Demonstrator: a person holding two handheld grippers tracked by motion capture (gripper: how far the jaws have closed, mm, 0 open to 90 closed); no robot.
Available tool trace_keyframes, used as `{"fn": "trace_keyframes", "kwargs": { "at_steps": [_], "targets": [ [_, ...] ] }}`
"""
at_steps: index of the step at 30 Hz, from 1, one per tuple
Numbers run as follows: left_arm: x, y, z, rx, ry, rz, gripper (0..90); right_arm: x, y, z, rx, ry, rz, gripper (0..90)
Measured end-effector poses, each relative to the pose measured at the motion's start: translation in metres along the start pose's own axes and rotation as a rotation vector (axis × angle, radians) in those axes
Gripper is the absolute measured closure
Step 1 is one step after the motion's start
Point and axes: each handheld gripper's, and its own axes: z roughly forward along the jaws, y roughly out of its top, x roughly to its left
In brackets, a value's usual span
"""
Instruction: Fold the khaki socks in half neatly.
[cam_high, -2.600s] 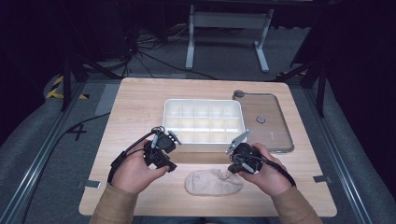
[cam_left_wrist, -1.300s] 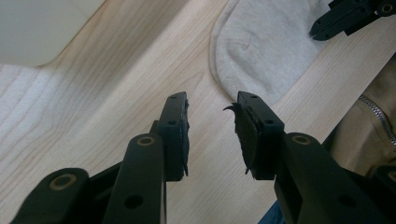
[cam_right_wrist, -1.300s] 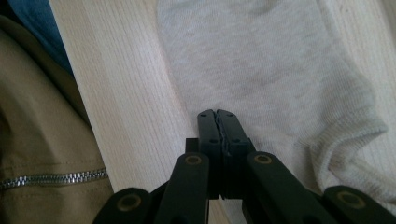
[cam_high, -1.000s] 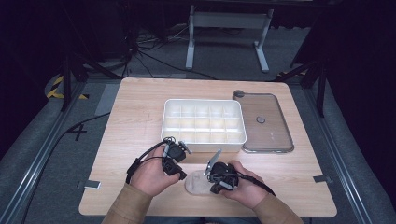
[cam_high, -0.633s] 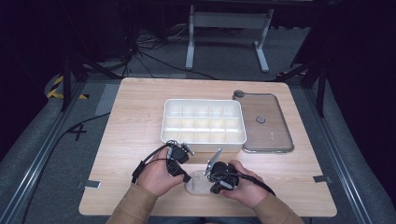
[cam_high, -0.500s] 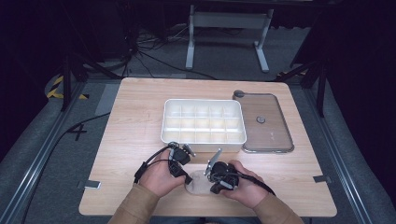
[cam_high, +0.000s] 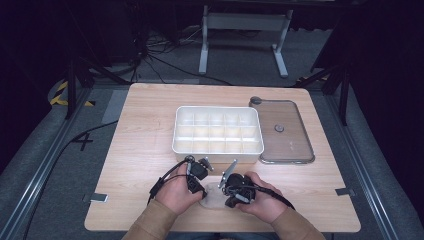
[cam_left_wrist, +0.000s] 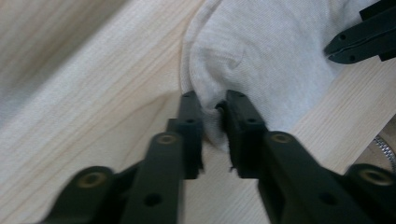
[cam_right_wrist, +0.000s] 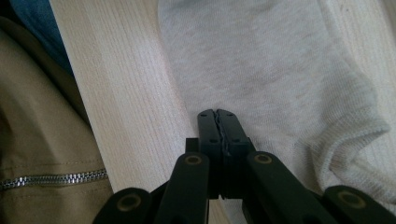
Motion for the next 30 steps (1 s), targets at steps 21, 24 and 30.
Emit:
{"fn": "trace_keyframes", "kwargs": {
  "at_steps": [21,24,30],
  "targets": [
    [-0.003,-0.002,-0.017,-0.046,-0.036,0.026,85.6,-0.008,-0.003,-0.010,-0.130,-0.045,0.029,90.0],
    [-0.004,-0.002,-0.021,-0.053,-0.037,0.030,85.6,-0.011,-0.004,-0.009,-0.140,-0.065,0.046,90.0],
    [-0.005,-0.003,-0.027,-0.075,-0.044,0.038,85.6,-0.015,-0.005,-0.001,-0.121,-0.060,0.066,90.0]
  ]
}}
